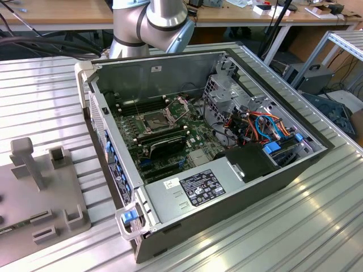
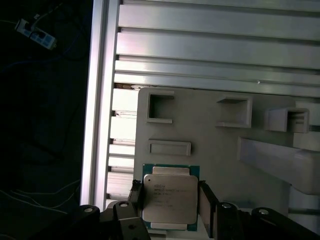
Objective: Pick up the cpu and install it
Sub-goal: 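Pick up the cpu and move it towards the insertion slot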
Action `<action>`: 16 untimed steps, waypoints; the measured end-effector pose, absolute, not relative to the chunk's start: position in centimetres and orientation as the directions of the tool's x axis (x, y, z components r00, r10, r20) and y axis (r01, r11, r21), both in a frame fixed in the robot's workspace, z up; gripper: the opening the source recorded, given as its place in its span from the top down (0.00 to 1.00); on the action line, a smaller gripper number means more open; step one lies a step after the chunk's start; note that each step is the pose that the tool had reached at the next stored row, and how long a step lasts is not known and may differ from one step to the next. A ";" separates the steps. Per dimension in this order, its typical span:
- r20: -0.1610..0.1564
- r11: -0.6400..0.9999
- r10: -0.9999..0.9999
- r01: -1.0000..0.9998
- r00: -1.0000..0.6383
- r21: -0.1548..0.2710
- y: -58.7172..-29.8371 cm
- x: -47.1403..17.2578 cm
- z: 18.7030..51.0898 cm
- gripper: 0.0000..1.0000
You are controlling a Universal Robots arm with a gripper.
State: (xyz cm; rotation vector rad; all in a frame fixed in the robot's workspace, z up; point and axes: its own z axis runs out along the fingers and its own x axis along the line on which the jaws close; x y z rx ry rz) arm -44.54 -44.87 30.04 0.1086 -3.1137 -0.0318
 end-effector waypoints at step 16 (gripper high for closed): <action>0.025 0.997 -0.070 -0.069 -0.997 0.021 -44.9 -44.5 33.6 0.45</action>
